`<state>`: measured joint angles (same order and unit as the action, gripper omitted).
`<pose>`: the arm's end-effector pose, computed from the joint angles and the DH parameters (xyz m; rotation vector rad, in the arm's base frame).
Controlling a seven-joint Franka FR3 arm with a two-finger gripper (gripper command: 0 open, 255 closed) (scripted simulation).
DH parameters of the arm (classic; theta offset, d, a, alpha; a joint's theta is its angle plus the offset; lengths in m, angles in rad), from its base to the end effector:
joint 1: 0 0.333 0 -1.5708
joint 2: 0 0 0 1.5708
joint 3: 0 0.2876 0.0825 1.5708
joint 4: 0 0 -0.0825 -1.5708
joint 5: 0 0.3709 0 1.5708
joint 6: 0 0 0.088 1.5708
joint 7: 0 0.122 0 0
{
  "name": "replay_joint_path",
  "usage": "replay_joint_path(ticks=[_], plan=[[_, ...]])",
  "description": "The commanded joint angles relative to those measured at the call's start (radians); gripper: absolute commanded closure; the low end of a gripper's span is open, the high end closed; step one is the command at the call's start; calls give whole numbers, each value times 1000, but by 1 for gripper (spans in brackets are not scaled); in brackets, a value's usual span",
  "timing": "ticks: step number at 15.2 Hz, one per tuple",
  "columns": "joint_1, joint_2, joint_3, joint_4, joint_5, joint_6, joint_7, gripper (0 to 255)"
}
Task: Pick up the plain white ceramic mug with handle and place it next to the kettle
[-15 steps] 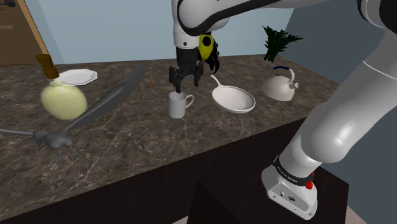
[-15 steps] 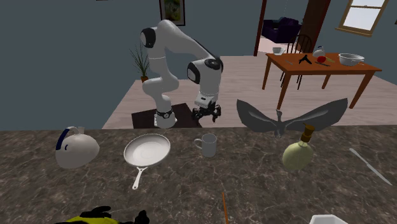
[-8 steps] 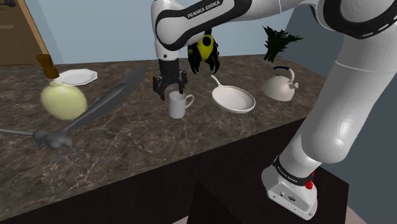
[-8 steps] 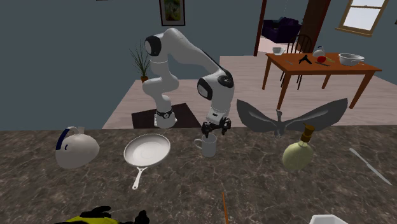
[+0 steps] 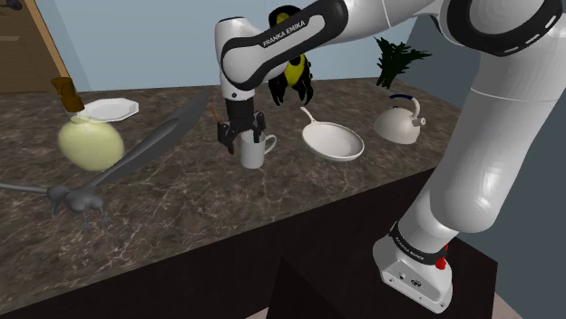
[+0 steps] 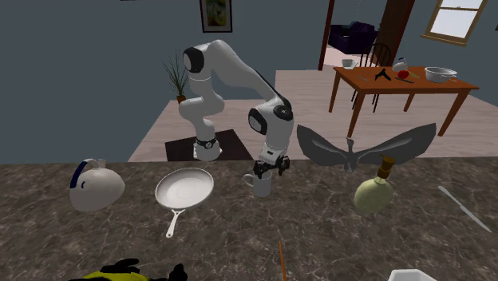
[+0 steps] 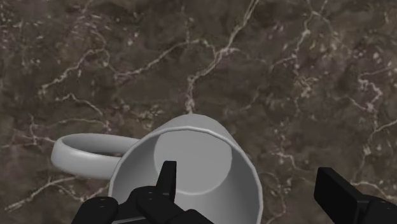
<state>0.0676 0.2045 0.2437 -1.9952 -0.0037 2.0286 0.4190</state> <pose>0.5277 0.1676 0.3144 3.1100 -0.1659 -0.2663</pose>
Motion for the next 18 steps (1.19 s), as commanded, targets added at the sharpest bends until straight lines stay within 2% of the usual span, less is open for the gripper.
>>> replay_joint_path(ticks=[1, 7, 8, 18], plan=[[0, 2, 0, -4, -1, 6, 0, 0], [0, 2, 0, -4, 0, 6, 0, 0], [0, 2, 0, -4, 0, 6, 0, 255], [0, -5, 0, 1, 1, -6, -1, 255]])
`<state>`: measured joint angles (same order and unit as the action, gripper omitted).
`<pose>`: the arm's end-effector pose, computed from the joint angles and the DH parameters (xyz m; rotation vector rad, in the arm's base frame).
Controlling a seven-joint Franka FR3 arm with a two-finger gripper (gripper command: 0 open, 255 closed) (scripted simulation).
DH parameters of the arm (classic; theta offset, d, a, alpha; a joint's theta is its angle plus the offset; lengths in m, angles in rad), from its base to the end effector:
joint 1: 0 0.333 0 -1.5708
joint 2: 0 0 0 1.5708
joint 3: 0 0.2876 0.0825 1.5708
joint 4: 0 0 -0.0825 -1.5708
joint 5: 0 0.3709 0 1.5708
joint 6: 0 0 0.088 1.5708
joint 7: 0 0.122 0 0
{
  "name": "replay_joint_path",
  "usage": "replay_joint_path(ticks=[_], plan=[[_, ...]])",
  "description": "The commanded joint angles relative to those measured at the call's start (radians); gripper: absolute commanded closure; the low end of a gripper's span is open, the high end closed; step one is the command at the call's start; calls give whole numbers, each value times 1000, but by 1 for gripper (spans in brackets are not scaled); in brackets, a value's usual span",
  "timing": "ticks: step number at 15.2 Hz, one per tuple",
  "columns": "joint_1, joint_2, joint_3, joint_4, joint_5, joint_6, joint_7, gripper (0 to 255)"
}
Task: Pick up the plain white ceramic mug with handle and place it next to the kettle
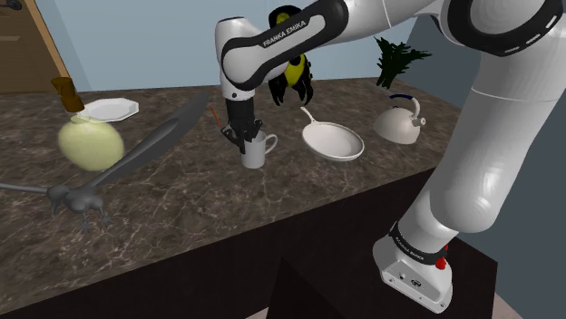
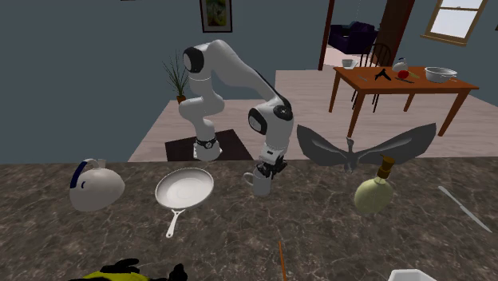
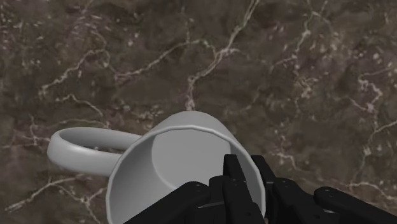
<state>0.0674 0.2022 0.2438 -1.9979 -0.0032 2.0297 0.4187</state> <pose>0.5272 0.1675 0.3146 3.1102 -0.1660 -0.2654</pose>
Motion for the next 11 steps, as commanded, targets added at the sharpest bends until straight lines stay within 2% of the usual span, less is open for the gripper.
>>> replay_joint_path(ticks=[1, 11], plan=[[-1, -9, 1, 10, 2, -19, -1, 255], [-4, -63, 3, 81, 16, -142, -7, 255]])
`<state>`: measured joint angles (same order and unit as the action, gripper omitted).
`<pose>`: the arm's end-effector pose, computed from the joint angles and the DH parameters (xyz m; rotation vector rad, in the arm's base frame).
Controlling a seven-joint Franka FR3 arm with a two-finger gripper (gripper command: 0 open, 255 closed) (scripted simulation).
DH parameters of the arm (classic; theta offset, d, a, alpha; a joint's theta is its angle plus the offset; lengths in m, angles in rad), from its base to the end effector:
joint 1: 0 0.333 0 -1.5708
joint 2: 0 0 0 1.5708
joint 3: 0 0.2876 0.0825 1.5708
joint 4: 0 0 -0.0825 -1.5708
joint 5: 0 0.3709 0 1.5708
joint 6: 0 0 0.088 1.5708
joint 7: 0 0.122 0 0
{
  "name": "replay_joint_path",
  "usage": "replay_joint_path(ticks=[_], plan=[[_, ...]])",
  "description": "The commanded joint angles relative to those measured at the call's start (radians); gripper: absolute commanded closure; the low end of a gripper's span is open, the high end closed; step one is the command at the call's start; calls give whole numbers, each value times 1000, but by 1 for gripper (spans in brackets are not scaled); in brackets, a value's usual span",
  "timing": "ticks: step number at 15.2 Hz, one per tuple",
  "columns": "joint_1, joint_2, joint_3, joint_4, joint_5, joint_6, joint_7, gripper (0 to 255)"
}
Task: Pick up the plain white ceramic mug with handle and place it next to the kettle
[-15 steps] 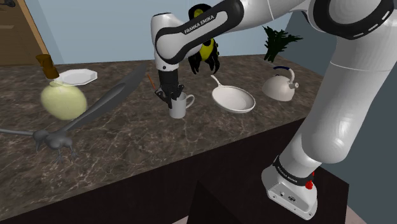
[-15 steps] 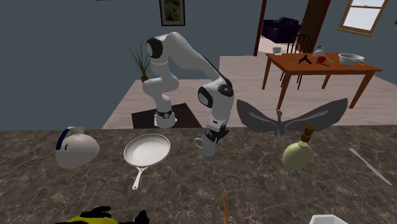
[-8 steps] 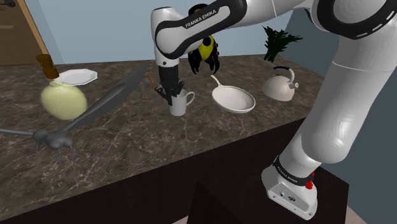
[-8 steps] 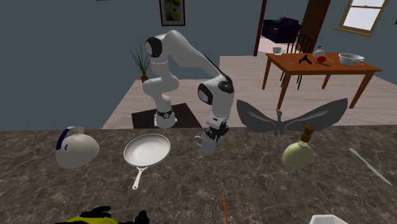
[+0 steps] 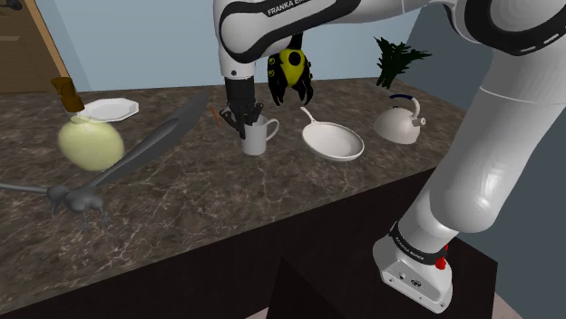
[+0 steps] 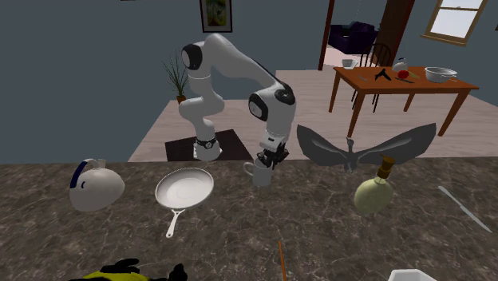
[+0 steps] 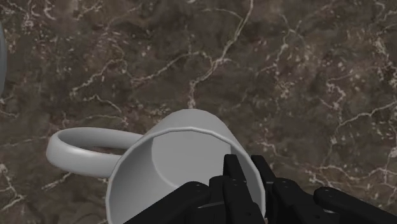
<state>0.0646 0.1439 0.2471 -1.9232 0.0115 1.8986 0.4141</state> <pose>0.5282 0.1685 0.3691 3.1104 -0.1659 -0.2650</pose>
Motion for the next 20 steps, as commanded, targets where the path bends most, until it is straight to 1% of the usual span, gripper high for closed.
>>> replay_joint_path(ticks=[1, 11, 20], plan=[[-1, -9, -1, 14, 2, -24, -2, 255], [-3, -42, 0, 110, 9, -151, -4, 255], [-3, -53, 0, 218, 12, -269, -1, 255]])
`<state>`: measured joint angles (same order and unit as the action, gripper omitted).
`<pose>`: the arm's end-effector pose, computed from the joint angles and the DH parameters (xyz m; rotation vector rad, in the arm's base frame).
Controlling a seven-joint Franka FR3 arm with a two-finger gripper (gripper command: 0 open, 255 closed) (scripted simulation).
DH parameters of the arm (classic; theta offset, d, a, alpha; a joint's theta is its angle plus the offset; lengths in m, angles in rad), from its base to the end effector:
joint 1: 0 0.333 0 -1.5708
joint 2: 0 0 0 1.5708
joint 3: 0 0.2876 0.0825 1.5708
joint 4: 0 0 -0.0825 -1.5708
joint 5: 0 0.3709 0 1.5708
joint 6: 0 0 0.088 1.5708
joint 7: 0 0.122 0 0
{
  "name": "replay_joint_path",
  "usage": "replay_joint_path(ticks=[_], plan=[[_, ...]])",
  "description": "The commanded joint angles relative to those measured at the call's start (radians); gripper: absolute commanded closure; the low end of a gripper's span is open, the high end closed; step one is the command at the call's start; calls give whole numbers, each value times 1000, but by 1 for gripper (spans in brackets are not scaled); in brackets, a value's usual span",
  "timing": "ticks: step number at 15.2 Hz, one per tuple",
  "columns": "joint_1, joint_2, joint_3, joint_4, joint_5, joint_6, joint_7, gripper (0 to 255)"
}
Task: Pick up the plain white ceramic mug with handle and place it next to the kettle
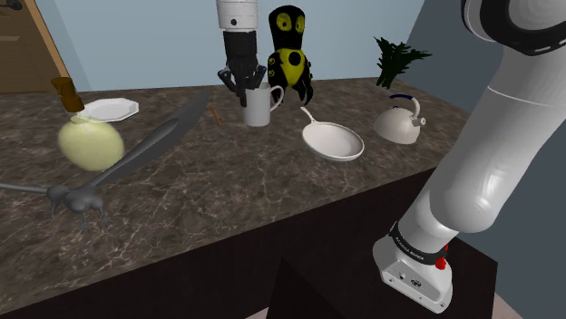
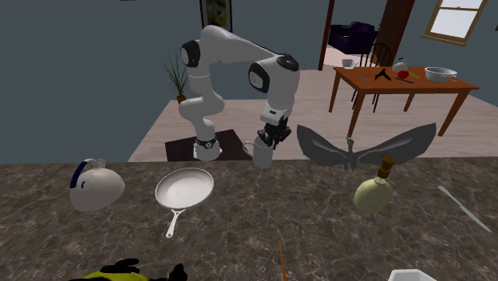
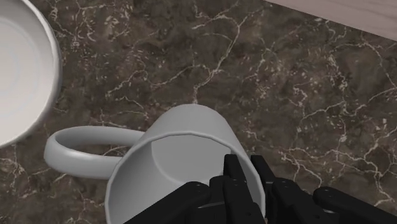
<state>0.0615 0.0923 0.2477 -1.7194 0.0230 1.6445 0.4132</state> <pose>0.5286 0.1678 0.4701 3.1103 -0.1661 -0.2651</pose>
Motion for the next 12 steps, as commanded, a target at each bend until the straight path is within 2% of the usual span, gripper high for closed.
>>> replay_joint_path(ticks=[1, 12], plan=[[0, -1, 0, 27, 0, -29, 0, 255], [2, 14, 2, 195, -3, -181, 8, 255]])
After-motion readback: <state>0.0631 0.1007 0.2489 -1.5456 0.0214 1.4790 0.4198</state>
